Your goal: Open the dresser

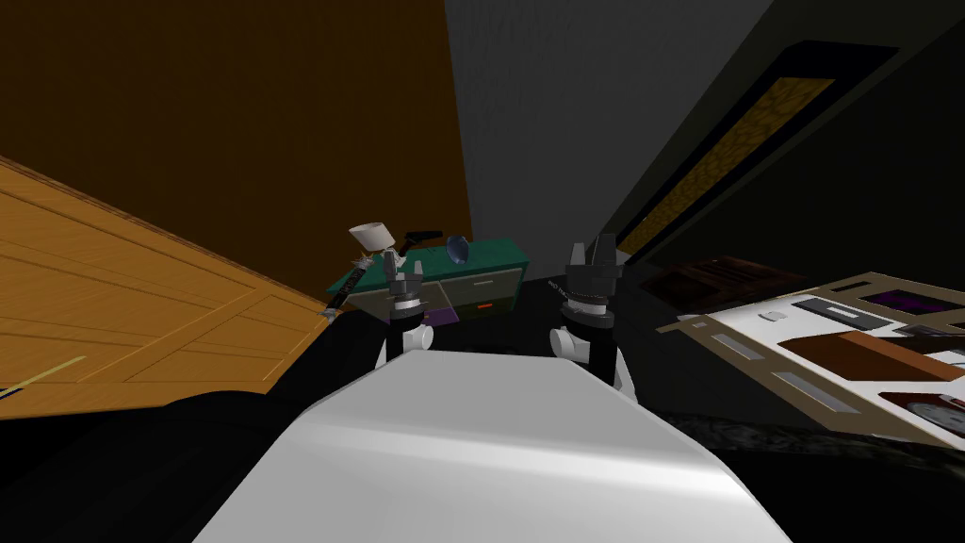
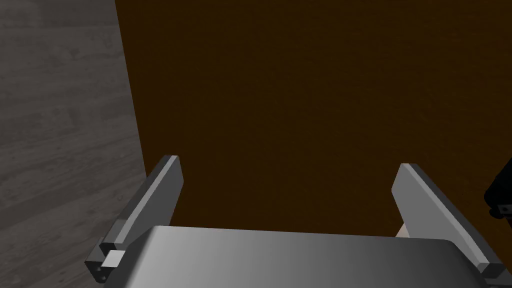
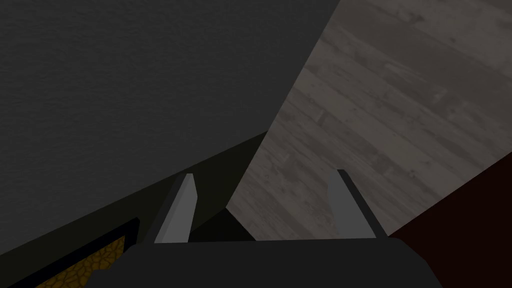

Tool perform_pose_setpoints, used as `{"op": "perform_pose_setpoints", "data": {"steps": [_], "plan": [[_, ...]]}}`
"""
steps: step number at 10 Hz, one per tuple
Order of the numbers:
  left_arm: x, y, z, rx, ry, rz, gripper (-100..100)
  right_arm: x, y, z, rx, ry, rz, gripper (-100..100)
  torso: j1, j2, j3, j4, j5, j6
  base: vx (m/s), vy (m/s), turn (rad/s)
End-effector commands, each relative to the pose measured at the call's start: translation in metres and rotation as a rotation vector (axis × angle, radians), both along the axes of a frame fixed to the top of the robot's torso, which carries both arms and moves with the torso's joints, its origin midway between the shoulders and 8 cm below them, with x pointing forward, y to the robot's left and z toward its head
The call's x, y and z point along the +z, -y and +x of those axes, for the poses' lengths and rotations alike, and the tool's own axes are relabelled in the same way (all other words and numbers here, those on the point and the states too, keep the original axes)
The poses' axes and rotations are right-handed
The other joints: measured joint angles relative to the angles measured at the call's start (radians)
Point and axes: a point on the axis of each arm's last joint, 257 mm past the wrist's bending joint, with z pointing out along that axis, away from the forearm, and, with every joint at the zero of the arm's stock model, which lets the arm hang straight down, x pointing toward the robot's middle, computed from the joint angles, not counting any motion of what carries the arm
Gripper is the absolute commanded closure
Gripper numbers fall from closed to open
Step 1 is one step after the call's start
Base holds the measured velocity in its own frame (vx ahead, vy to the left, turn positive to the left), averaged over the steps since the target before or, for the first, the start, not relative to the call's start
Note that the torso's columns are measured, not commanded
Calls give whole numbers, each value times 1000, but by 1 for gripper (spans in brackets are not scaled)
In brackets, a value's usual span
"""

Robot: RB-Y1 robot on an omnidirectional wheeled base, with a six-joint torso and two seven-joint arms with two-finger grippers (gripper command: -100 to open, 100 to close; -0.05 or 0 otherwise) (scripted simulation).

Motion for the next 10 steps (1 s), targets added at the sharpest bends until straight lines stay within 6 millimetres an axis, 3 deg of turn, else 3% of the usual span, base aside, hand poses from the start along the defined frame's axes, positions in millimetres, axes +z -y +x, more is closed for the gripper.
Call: {"op": "perform_pose_setpoints", "data": {"steps": [1, 9, 10], "plan": [[0, 0, 0, 0, 0, 0, 0, 0, 0, 0, 0, 0, 0, 0, 0, 40, -82, 41, 0, 0, 0, 0, 0], [0, 0, 0, 0, 0, 0, 0, 0, 0, 0, 0, 0, 0, 0, 0, 618, -1234, 617, 0, 0, 0, 0, 0], [-4, 3, 3, -13, -13, 28, -100, 0, 0, 0, 0, 0, 0, 0, 0, 691, -1382, 691, 0, 0, 16, -9, 3]]}}
